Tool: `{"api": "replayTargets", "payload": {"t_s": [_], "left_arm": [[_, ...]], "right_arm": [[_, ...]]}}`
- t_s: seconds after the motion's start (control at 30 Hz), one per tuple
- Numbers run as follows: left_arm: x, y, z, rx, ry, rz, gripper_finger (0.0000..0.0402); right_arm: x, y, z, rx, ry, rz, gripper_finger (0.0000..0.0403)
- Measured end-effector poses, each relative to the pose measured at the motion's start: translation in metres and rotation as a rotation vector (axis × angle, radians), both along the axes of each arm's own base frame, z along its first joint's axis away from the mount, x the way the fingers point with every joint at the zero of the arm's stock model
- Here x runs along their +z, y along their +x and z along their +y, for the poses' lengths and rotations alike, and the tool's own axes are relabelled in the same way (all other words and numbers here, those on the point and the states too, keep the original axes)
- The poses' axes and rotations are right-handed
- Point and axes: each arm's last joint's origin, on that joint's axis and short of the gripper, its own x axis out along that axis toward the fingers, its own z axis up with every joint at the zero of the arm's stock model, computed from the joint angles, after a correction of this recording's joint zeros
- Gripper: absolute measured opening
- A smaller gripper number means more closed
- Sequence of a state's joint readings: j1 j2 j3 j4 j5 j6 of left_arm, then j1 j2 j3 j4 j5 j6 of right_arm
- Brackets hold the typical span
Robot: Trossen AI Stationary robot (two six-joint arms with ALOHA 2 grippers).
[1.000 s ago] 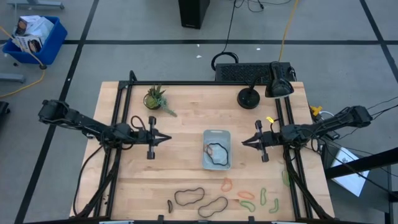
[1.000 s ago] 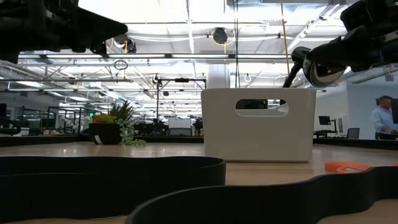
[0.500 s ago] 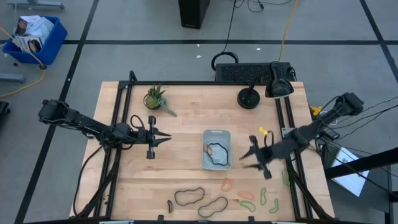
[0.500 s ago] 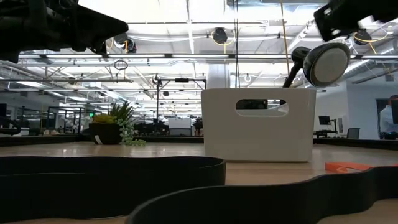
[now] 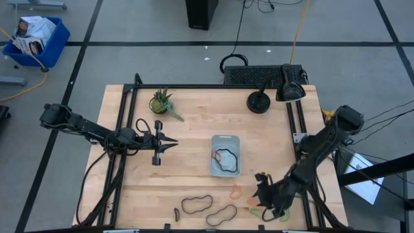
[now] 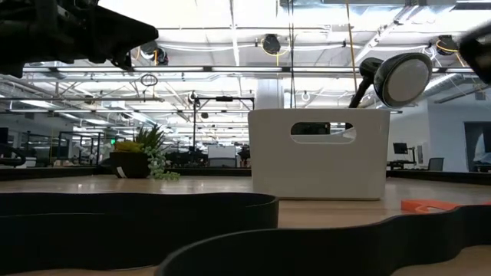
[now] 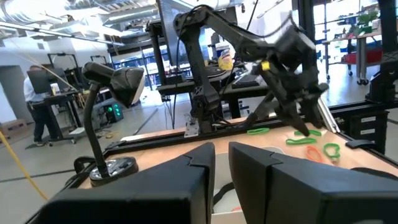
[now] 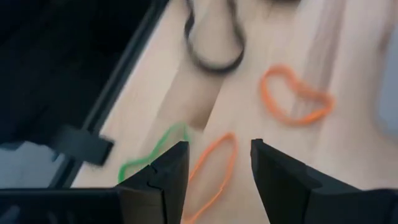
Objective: Pick and place rubber bands into bin
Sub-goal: Put the orange rubber band into the white bin
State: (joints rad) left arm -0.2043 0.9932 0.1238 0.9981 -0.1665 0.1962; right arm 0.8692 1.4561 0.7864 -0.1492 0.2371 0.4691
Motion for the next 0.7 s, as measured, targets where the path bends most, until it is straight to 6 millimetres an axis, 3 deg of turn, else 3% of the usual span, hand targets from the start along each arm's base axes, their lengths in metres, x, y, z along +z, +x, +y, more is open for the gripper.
{"api": "replayTargets", "payload": {"t_s": [0.4,0.7], "left_arm": [[0.000,0.000,0.000,-0.004,-0.023,-0.001,0.0056],[0.000,0.000,0.000,-0.003,-0.023,-0.001,0.0056]], "right_arm": [[-0.049,0.001,0.010,-0.052,-0.098,0.148,0.0165],[-0.059,0.002,0.013,-0.026,-0.120,0.181,0.0146]]}}
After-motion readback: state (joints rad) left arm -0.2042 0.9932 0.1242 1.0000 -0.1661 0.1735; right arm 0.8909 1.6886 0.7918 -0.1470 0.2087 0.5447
